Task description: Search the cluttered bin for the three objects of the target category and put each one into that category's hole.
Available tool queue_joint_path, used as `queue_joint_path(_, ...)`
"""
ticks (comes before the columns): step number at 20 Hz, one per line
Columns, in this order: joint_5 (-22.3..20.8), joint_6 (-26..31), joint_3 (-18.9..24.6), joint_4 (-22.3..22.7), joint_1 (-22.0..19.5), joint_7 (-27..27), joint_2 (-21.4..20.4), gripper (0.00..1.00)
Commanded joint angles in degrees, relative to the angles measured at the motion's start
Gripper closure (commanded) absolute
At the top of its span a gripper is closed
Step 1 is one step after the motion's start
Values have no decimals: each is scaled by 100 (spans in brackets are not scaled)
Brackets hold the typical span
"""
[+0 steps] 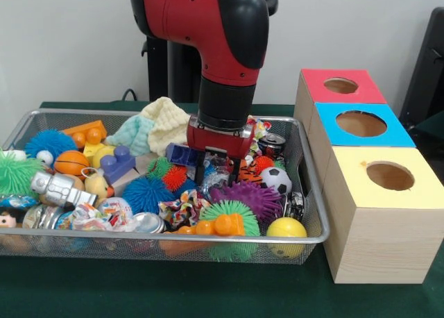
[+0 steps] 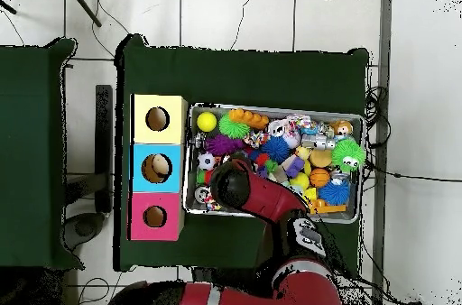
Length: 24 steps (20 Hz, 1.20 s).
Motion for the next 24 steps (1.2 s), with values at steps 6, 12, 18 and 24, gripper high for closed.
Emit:
queue_joint_path(6,236,-70,139,-438,36,1150,823,0)
queue_joint_path(12,248,163,9,-575,154,1069,850,100)
queue_joint_path(18,260,313,-92,-653,268,1066,867,100)
queue_joint_path(24,258,481,-169,-738,356,1027,874,100)
